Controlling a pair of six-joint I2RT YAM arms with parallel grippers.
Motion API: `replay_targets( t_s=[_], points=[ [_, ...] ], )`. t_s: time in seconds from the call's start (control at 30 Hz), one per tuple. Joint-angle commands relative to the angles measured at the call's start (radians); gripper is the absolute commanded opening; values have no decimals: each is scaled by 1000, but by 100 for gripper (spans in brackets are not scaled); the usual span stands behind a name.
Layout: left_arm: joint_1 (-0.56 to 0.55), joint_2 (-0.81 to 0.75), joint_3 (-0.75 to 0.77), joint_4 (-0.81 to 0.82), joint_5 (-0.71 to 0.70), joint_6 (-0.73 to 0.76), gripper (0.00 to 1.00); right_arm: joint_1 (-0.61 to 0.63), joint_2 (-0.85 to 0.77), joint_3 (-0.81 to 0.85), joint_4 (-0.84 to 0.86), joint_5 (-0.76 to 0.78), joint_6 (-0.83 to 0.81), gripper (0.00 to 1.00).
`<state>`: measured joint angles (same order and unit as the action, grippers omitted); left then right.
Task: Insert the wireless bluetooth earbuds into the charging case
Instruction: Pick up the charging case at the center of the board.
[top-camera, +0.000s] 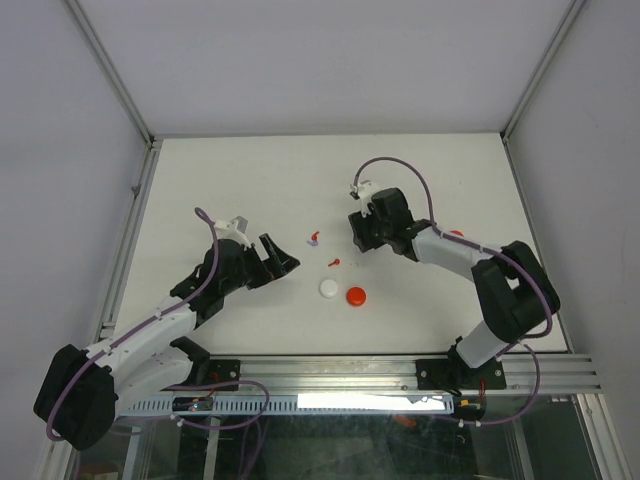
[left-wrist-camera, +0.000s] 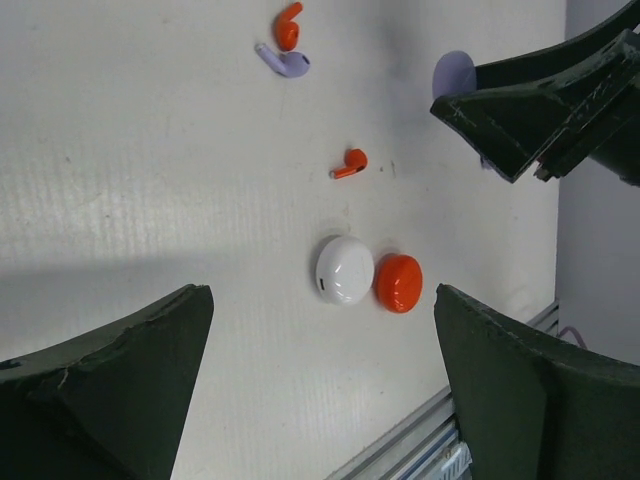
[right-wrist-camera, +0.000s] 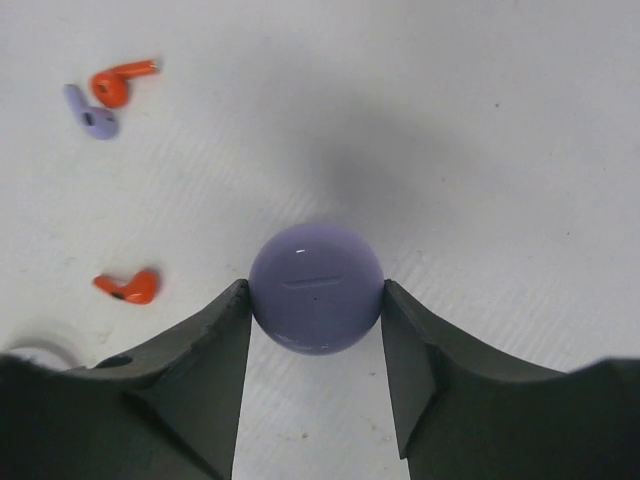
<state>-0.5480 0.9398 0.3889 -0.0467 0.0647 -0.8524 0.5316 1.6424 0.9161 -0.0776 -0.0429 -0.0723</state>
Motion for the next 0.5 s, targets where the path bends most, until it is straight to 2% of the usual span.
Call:
replay_targets(
  t_s=[0.0, 0.23, 0.47],
  points=[
    [8, -14, 64, 113, 66, -25, 94, 62, -149, -47, 83, -13, 32, 43],
    [8, 17, 101, 187, 154, -40, 90, 208, -324, -139, 189, 8, 49, 44],
    [8, 43, 111, 256, 220, -48, 82, 321, -446, -254, 388, 25, 26, 46]
  ],
)
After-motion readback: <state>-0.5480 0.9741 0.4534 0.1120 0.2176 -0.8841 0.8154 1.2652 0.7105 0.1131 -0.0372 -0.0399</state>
